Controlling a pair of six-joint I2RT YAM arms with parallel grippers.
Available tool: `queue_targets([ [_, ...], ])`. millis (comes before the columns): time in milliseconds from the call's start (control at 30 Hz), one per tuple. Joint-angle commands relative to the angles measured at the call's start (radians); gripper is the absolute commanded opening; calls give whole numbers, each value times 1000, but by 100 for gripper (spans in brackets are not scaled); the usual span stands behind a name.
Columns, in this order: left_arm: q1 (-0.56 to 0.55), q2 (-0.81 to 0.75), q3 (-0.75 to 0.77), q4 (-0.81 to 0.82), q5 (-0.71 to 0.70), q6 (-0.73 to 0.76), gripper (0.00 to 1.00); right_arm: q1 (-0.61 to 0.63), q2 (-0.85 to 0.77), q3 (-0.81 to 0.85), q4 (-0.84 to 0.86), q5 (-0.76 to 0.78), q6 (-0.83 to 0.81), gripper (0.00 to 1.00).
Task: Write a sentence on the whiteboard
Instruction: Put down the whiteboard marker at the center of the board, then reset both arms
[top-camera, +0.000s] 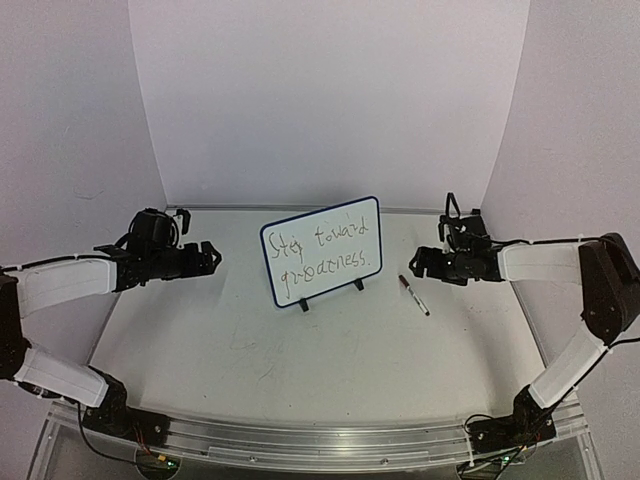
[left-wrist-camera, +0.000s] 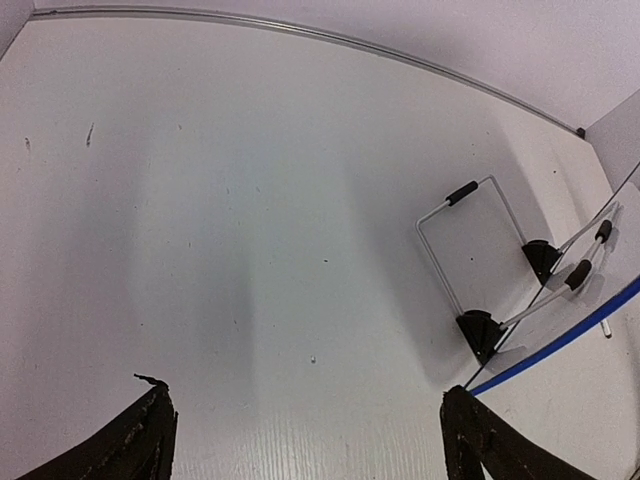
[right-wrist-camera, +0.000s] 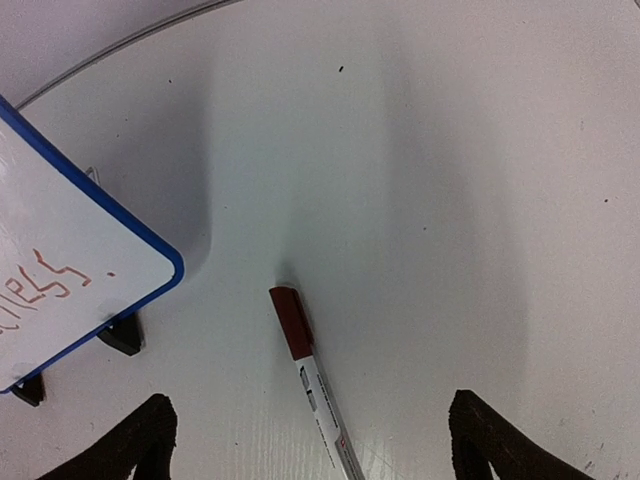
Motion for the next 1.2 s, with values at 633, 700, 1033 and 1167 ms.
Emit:
queue_targets([
  [633, 370, 41, -240, 718, -147, 278, 98, -313, -439, -394, 389, 119, -156, 98],
  [700, 368, 81, -255, 752, -145, 300, 99, -313, -446, -468, 511, 162, -164, 98],
  [1033, 367, 115, -270, 754, -215, 302, 99, -313, -445, -585, 685, 269, -253, 98],
  [1167, 366, 102, -289, 778, -216, 302, 99, -313, -437, -582, 684, 278, -245, 98],
])
